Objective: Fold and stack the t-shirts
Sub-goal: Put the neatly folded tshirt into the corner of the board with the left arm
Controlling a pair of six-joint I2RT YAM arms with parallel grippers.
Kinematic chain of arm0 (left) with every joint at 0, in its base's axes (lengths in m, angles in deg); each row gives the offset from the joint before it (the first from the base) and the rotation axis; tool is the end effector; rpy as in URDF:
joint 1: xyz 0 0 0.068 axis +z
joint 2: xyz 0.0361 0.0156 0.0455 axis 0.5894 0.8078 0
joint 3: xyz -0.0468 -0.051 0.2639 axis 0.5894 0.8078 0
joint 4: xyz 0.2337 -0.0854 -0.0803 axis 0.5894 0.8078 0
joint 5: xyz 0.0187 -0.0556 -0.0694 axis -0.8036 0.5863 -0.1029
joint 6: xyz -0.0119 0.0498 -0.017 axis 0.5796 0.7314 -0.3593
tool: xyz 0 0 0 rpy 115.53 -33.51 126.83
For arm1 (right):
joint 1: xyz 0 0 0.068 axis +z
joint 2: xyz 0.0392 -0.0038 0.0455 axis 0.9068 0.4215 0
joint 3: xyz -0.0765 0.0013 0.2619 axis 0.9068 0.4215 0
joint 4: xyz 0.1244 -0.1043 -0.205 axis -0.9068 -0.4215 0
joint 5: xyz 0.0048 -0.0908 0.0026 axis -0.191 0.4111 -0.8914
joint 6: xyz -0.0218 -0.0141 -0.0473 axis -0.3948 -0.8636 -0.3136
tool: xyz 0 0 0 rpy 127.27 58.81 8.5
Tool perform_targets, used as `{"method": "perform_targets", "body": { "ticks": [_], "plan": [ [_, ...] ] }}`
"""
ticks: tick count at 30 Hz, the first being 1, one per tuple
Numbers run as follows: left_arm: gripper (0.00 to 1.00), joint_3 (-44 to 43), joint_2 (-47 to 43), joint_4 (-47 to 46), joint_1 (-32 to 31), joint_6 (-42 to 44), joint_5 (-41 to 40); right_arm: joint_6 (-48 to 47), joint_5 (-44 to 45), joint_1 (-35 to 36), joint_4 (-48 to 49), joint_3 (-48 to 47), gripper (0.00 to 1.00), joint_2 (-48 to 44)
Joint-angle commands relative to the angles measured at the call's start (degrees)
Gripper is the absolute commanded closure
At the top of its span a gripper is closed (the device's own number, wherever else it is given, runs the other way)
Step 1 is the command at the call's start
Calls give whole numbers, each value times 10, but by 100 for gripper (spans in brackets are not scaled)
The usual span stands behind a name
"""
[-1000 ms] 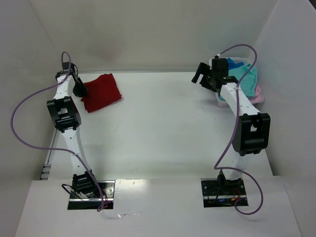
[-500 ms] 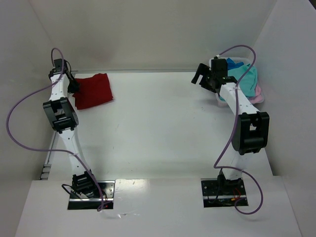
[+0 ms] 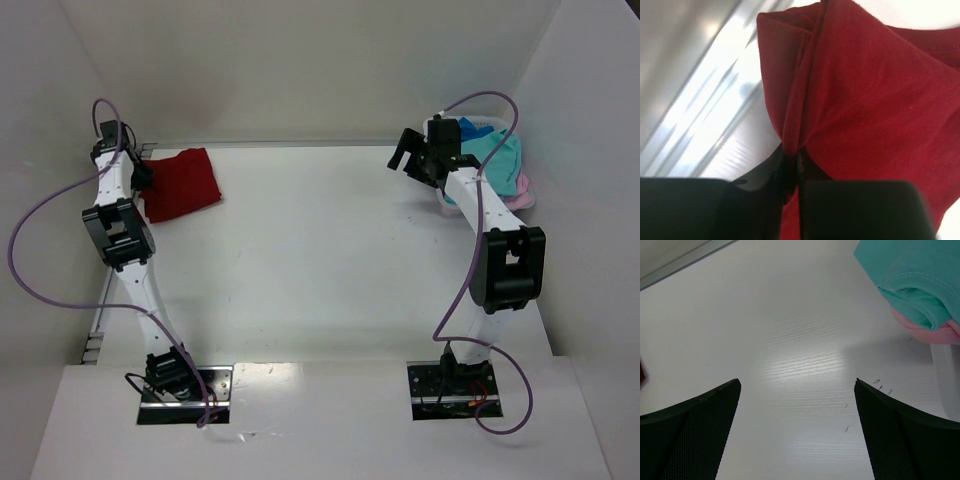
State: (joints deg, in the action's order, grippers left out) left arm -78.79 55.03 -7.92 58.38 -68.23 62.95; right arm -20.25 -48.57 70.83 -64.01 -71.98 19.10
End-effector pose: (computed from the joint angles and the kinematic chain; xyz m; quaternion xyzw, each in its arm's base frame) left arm 0.5074 0.2116 0.2072 -0.3988 0.8574 0.0391 0.3230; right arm 0.4103 0.0429 0.2978 0.1463 0.8870 0.1362 0.4163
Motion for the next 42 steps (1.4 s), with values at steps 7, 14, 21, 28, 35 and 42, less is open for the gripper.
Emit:
{"method": "perform_targets", "body": {
  "ticks": [7,14,21,28,35,42],
  "plan": [
    [8,26,-34,-38,16,22,0,-1,-4,4,14,-1,0,-14],
    [0,27,-110,-69,-41,83,23,-1,-22,4,19,-1,0,-14],
    [0,9,-116,-63,-135,113,38,4,-22,4,31,18,0,-27],
    [0,58,-78,-69,-253,102,-118,4,-15,4,37,40,0,-58],
    [0,179,-104,-93,-275,67,-152,4,-2,4,37,71,0,-86],
    [0,294,-151,-120,-270,62,-183,9,-15,4,47,84,0,-92]
  ]
}}
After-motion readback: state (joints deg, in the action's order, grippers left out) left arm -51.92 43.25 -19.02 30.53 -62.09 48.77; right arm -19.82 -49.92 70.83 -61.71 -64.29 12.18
